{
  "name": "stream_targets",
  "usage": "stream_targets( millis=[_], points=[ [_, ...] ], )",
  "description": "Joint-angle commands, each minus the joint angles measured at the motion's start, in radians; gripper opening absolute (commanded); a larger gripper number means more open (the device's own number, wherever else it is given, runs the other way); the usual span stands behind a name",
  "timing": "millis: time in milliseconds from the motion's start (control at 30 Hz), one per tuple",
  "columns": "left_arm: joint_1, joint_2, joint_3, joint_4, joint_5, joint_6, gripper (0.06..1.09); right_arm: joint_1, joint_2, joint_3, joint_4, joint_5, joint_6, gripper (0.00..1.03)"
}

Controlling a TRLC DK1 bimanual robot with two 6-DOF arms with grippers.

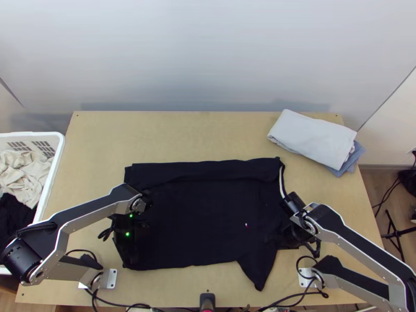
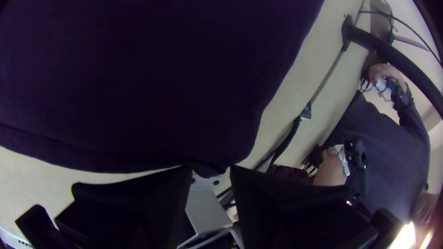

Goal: Fold the t-shirt

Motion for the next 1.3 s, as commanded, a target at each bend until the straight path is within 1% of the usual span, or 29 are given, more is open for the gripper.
stream_targets(
  millis=[0, 233, 267, 367, 400, 467, 633, 867, 933, 1067, 1267],
  points=[
    [-0.019, 0.015, -0.012, 0.004, 0.016, 0.000, 0.49, 0.000, 0.014, 0.013, 0.003, 0.000, -0.003, 0.03],
    [-0.039, 0.031, -0.027, 0.027, 0.006, 0.002, 0.48, -0.011, 0.009, 0.010, 0.003, 0.000, -0.005, 0.03],
    [-0.043, 0.031, -0.031, 0.030, 0.006, 0.005, 0.44, -0.011, 0.008, 0.010, 0.003, 0.000, -0.005, 0.03],
    [-0.059, 0.031, -0.041, 0.083, 0.010, 0.005, 0.15, -0.011, 0.008, 0.013, 0.003, 0.000, -0.005, 0.03],
    [-0.063, 0.031, -0.043, 0.089, 0.010, 0.005, 0.09, -0.011, 0.008, 0.014, 0.003, 0.000, -0.005, 0.03],
    [-0.065, 0.026, -0.040, 0.116, 0.017, -0.004, 0.09, -0.012, 0.006, 0.016, 0.003, 0.000, -0.005, 0.03],
    [-0.045, -0.014, -0.040, 0.119, 0.030, 0.008, 0.09, -0.015, 0.000, 0.016, 0.003, 0.000, -0.005, 0.03],
    [0.090, -0.089, 0.020, 0.092, 0.030, 0.033, 0.09, -0.015, -0.034, 0.039, 0.003, 0.000, -0.011, 0.03],
    [0.122, -0.114, 0.049, 0.069, 0.030, 0.036, 0.09, -0.014, -0.045, 0.056, 0.004, 0.005, -0.029, 0.03],
    [0.170, -0.166, 0.075, 0.018, 0.023, 0.074, 0.09, -0.018, -0.075, 0.102, 0.004, 0.056, -0.063, 0.03],
    [0.233, -0.200, 0.091, -0.016, 0.002, 0.114, 0.09, -0.098, -0.106, 0.122, 0.003, 0.068, -0.138, 0.03]
  ],
)
